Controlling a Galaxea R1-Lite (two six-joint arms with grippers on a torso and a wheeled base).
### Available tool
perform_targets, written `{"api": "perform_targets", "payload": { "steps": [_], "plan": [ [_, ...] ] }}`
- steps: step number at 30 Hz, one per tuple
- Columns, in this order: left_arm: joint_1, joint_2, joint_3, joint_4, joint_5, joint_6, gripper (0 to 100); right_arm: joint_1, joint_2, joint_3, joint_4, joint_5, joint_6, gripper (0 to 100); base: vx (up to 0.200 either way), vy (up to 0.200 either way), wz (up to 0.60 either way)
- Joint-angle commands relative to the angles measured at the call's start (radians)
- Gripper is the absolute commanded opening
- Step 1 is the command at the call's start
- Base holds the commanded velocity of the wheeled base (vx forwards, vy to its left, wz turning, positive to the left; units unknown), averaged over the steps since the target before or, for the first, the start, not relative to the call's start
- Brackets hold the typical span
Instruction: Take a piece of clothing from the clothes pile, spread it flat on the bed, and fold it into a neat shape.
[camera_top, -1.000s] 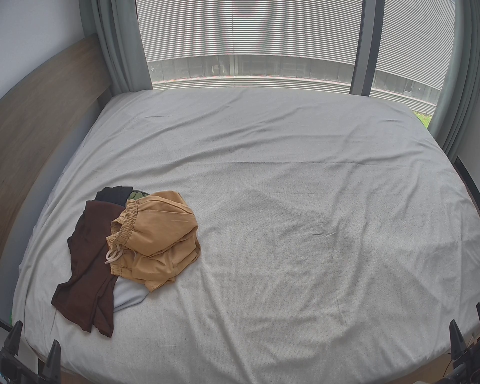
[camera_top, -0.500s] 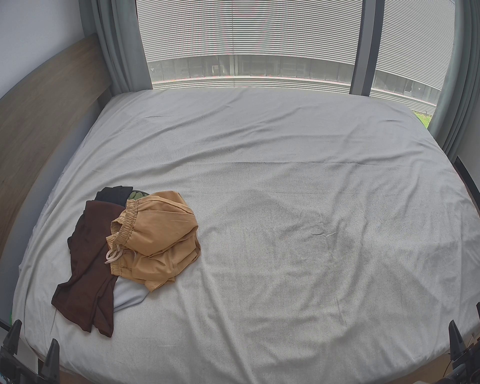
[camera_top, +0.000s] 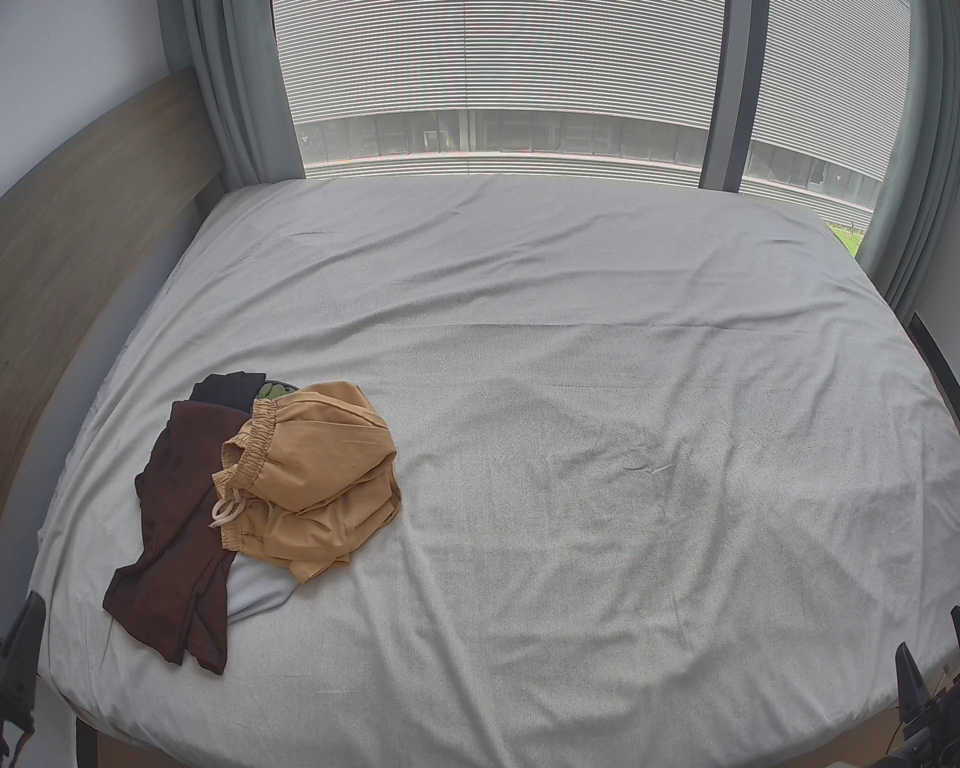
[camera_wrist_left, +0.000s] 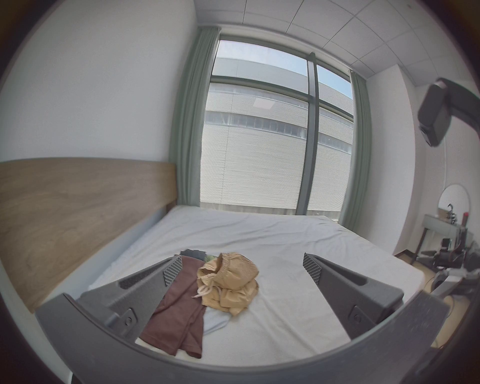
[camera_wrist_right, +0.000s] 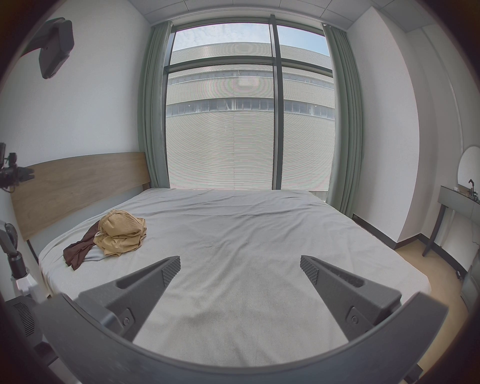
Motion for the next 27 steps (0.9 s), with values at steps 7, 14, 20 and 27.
{"api": "perform_targets", "payload": {
  "steps": [7,14,20,27],
  "plan": [
    [-0.118,0.654,-0.132,-0.322,-0.016,-0.060,100,0.002,-0.015,0.015,0.003,0.014,-0.003,100,0.000,0.000,0.00],
    [-0.098,0.824,-0.169,-0.455,-0.061,-0.060,100,0.002,-0.016,0.016,-0.003,0.013,0.002,100,0.000,0.000,0.00],
    [-0.015,0.907,-0.163,-0.460,-0.153,-0.060,100,0.002,-0.016,0.016,-0.001,0.014,0.002,100,0.000,0.000,0.00],
    [0.051,1.007,-0.170,-0.469,-0.202,-0.065,100,0.002,-0.016,0.016,-0.001,0.014,0.002,100,0.000,0.000,0.00]
  ]
}}
